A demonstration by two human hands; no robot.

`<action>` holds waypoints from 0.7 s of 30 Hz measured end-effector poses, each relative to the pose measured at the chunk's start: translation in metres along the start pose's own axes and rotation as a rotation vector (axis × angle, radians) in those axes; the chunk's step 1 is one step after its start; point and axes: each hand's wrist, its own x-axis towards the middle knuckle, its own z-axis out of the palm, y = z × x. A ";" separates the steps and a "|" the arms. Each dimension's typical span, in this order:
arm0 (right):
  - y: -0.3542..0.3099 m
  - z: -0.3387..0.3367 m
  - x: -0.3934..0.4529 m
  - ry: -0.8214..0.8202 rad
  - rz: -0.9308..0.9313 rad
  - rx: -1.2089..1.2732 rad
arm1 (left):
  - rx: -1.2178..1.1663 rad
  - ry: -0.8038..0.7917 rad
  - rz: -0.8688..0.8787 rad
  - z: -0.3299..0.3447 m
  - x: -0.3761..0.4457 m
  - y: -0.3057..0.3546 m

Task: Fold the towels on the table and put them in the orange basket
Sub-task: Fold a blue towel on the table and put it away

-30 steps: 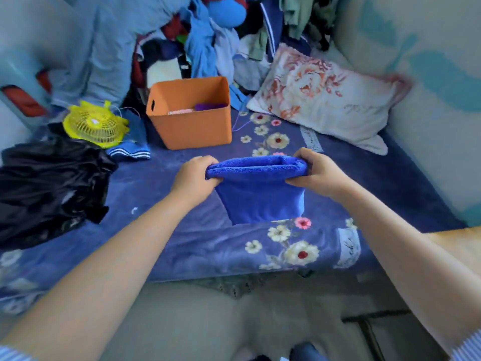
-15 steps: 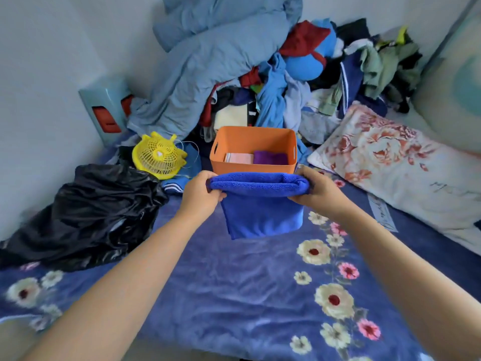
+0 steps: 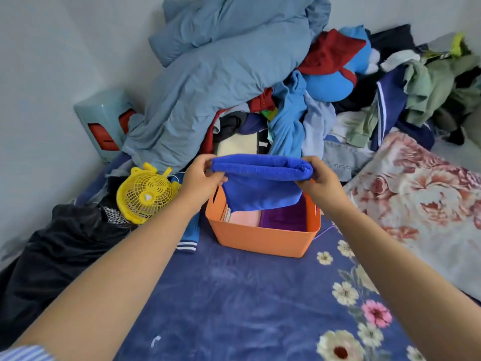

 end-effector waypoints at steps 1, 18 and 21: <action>0.005 0.001 0.014 0.005 0.015 0.034 | -0.013 -0.002 -0.002 0.004 0.015 -0.001; 0.183 0.096 0.151 0.062 0.629 0.156 | 0.429 0.072 -0.158 0.083 0.184 -0.170; 0.227 0.113 0.169 0.012 0.772 0.008 | 0.566 0.111 -0.245 0.102 0.202 -0.212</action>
